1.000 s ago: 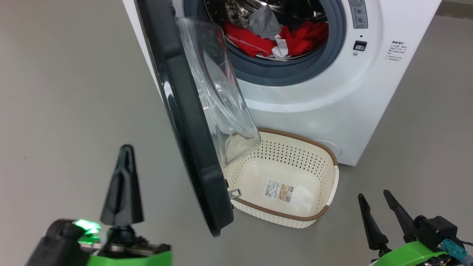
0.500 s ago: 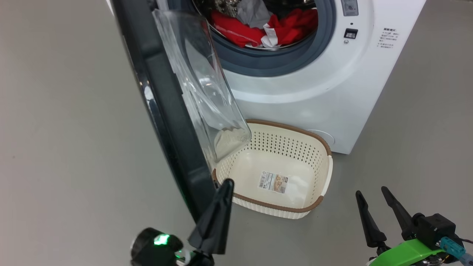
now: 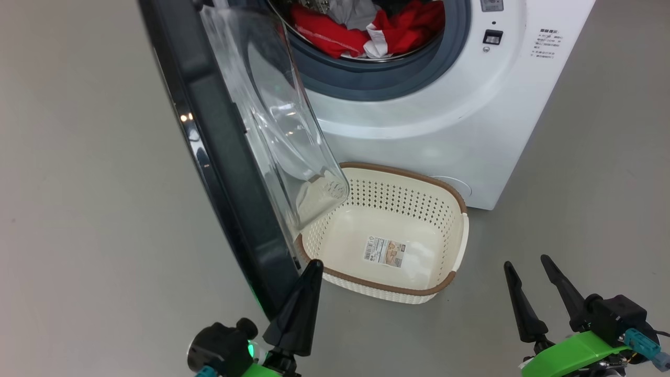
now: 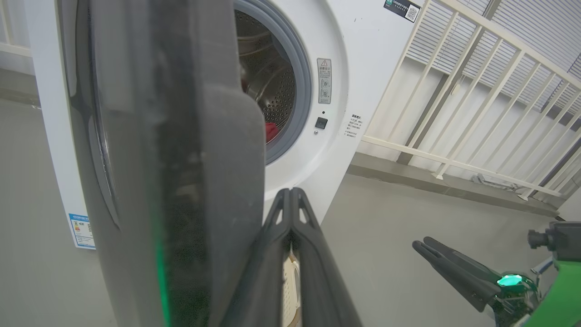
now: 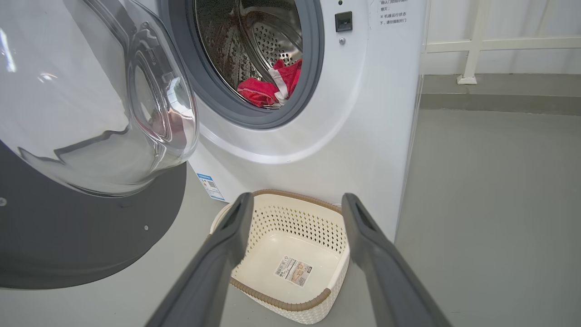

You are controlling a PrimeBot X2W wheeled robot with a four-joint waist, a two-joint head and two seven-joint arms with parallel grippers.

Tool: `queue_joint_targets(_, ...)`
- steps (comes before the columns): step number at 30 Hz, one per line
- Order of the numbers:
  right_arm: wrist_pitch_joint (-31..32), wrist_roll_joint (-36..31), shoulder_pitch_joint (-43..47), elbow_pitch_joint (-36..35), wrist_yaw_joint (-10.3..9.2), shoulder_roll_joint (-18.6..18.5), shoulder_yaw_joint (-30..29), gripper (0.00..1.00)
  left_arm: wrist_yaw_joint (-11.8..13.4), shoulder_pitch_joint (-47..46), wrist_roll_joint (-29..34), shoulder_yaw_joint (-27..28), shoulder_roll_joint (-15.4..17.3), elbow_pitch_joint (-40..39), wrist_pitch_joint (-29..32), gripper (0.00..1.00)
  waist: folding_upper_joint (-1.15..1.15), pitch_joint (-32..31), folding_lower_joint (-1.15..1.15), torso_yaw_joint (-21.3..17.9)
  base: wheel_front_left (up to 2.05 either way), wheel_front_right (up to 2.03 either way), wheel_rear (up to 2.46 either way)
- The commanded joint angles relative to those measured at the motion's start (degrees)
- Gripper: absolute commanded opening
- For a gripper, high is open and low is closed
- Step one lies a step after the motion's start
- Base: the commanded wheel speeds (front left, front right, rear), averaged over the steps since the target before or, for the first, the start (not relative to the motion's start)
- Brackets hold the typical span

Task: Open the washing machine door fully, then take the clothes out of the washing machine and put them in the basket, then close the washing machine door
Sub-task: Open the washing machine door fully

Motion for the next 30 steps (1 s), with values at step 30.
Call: queue_joint_targets(30,-0.53,0.09,-0.16,-2.14,0.37,-1.04,2.89,1.0,0.48,3.36,2.27,20.04,0.23,1.52,-0.29,0.0,0.0,-2.85,0.0,4.22,0.0,0.0,0.0)
